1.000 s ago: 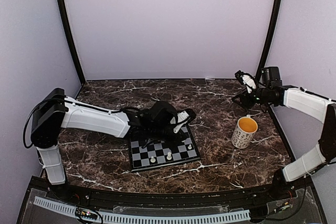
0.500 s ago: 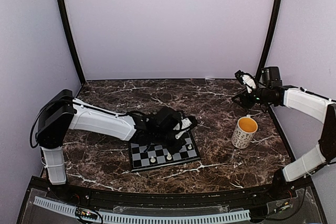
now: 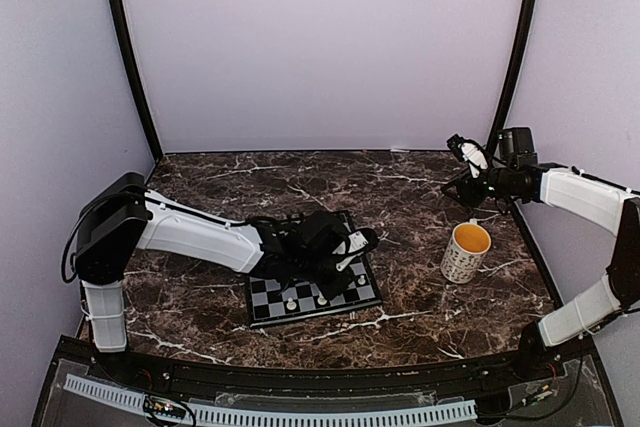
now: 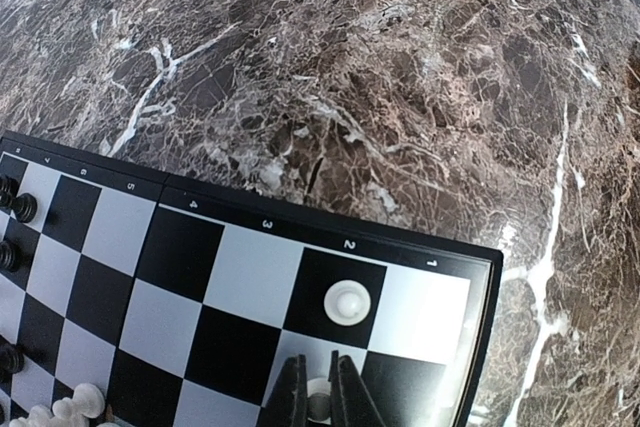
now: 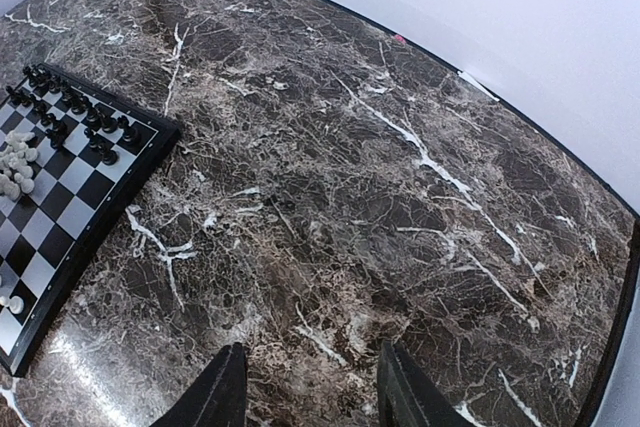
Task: Set up the chess pieces on the board
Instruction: Place the pawn at g2.
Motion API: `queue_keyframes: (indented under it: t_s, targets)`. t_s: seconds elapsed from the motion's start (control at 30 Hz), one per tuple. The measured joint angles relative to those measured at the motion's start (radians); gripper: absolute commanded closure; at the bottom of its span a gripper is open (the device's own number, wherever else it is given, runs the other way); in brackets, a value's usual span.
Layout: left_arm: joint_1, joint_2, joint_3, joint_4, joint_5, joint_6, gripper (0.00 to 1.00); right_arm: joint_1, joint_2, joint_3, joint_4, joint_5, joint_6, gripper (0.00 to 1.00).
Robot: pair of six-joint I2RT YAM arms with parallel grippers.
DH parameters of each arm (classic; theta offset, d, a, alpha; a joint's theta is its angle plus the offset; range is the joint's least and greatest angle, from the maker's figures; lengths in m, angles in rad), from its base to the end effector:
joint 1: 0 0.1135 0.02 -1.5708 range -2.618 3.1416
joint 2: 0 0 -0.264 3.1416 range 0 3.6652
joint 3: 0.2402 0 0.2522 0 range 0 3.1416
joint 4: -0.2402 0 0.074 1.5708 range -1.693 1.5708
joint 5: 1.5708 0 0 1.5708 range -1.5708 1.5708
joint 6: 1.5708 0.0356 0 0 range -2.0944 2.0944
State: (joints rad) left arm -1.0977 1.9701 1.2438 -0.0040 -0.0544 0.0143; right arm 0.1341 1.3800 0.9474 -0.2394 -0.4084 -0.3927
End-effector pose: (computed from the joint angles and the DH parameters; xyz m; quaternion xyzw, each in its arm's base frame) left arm 0.1964 -0.3794 0.1658 0.4723 0.7810 -0.1890 0.3622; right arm 0.2964 0.0542 0.2581 -0.3147 0.8286 0.1263 0.4454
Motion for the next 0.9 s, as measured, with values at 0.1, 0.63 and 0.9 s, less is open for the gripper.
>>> queue_keyframes:
  t_s: [0.1,0.63,0.9]
  targets:
    - [0.0,0.003,0.0,0.0,-0.008,0.0,0.95,0.0,0.0,0.0,0.0,-0.003,0.0,0.54]
    - [0.0,0.019,0.012,0.0,-0.022,-0.003,0.91,0.0,0.0,-0.001,0.0,-0.011,-0.011,0.54]
    - [0.0,0.021,0.013,0.0,-0.026,-0.023,0.83,0.0,0.0,-0.002,0.0,-0.014,-0.014,0.54]
